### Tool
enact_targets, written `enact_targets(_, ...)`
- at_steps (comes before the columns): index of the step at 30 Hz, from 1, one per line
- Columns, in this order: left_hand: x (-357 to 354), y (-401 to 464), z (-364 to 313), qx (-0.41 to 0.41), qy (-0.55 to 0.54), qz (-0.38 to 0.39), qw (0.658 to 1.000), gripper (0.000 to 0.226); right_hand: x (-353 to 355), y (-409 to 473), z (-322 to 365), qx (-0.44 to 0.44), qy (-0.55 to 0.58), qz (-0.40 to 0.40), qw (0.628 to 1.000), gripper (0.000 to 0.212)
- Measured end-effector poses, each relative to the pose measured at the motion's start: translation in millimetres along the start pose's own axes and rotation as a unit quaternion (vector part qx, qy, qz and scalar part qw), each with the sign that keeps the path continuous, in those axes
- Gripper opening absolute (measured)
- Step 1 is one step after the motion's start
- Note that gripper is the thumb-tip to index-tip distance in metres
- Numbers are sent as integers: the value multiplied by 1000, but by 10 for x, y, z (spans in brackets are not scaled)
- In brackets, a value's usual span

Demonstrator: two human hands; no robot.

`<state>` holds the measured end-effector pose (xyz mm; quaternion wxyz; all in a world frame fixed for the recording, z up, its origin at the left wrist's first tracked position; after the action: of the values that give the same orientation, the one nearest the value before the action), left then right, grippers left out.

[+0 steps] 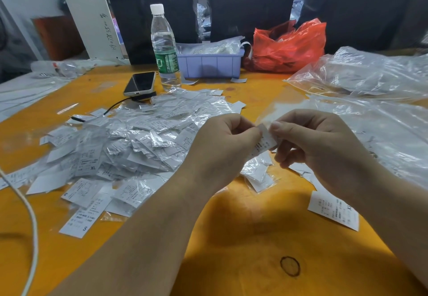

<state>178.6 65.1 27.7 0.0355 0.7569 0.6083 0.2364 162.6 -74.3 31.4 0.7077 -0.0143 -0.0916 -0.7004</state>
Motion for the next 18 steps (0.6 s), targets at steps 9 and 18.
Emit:
enact_targets(9,5,-3,77,35,-69,-7,997,11,-61,-16,-43,-21,8,24,999,16)
enact_targets(18,29,20,172,78,-98,0,992,8,121,25,-43,-33,70,-32,996,26)
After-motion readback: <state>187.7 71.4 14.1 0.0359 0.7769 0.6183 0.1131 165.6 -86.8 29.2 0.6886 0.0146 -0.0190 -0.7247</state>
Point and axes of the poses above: each hand's wrist, its own y-axis towards the middle knuckle, its own x-axis out of the back of the hand, z = x × y, the point moved 10 cm from there along y, towards the middle knuckle, and after that the axes turned 9 degrees about -x, right-handed, at the moved point
